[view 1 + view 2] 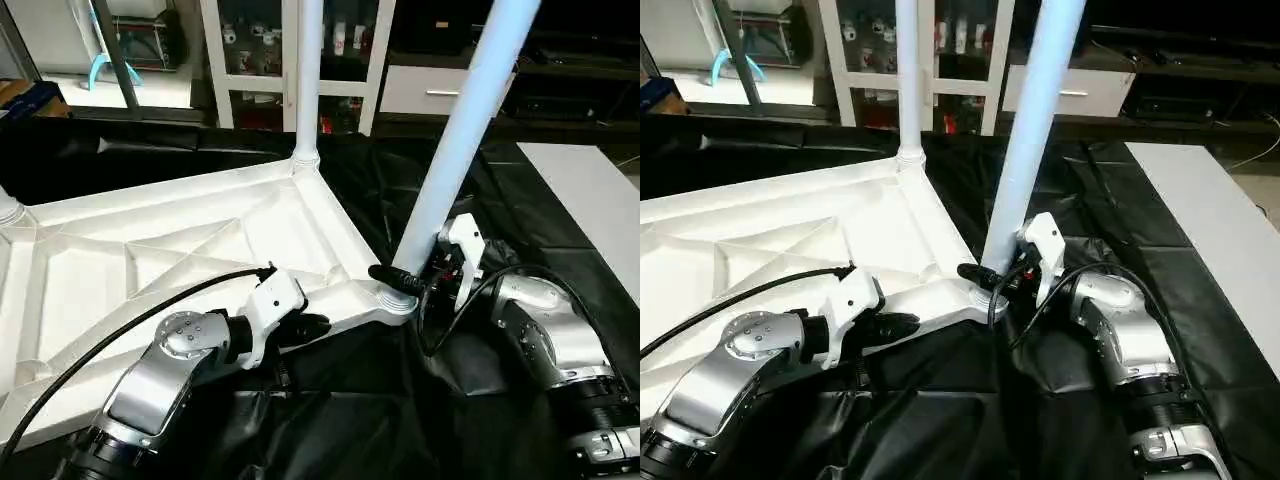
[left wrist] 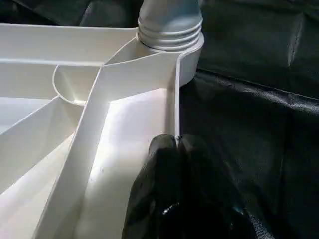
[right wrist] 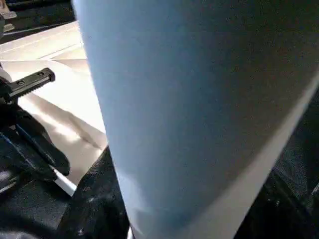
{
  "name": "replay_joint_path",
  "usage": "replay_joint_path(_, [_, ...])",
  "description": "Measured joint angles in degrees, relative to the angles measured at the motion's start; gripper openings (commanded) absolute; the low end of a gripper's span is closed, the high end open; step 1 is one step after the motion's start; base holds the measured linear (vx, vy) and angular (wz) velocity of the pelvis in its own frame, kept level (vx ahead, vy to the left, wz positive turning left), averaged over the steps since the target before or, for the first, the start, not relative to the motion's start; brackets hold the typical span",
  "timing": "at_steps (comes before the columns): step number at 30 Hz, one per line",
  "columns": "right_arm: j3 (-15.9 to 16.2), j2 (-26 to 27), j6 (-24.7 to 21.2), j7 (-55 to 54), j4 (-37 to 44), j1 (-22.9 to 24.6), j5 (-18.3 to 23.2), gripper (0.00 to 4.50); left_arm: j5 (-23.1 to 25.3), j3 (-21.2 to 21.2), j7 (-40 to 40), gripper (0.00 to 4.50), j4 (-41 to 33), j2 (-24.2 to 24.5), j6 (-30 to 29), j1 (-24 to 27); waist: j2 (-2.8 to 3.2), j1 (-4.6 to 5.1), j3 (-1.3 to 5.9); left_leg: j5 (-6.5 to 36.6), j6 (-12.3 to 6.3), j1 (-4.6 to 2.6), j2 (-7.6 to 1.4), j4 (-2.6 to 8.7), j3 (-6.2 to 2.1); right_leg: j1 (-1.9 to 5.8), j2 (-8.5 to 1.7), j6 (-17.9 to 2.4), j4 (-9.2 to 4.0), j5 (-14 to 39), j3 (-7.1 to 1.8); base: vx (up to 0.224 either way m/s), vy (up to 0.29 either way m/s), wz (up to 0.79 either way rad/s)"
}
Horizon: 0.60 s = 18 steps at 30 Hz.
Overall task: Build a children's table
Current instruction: Rotate leg to tighten
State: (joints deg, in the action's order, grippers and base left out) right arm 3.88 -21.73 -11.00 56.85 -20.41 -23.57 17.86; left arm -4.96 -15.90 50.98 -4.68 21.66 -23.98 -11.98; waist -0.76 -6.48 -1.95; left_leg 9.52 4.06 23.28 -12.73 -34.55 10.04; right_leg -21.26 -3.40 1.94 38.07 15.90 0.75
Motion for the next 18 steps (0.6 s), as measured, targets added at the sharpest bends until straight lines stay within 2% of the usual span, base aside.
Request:
replay_joint_path(8, [-0.2, 0.8, 0.4, -2.6, 1.1, 1.1, -0.4, 1.9, 0.2, -0.3, -0.8, 0.0, 0.0, 0.0, -0.1, -0.1, 0.0, -0.01, 0.0, 0.0, 0.0, -0.01, -0.02, 0.03, -0.01, 0.0, 0.03, 0.0, 0.01, 0.0, 0.03, 0.0, 0.0, 0.0])
replay_joint_path(13, [-2.8, 8.5, 0.6, -21.2, -1.6, -0.5, -4.5, 1.89, 3.7, -0.9, -8.7, 0.0, 3.6, -5.3, -4.6, -4.2, -0.17, 0.71, -0.02, -0.1, 0.14, -0.07, -0.03, 0.02, 0.0, -0.01, 0.06, 0.0, 0.1, 0.0, 0.0, 0.0, 0.0, 0.0])
replay_joint_path(15, [-4.7, 13.3, 1.3, -33.4, -5.8, -3.9, -7.2, 1.89, 5.4, -0.8, -14.7, 0.0, 6.8, -10.7, -7.9, -7.1, -0.21, 1.13, -0.03, -0.1, 0.28, -0.07, -0.01, 0.0, -0.01, -0.01, 0.04, -0.1, 0.09, -0.1, -0.03, 0.0, 0.0, 0.0])
replay_joint_path(18, [-6.9, 17.8, 3.7, -46.4, -12.9, -8.8, -8.4, 1.88, 6.4, -0.9, -20.6, 0.0, 10.3, -16.1, -10.3, -10.0, -0.3, 1.42, -0.03, 0.0, 0.43, -0.07, 0.01, 0.01, -0.02, 0.02, 0.03, 0.0, 0.01, -0.1, -0.05, 0.0, 0.0, 0.0])
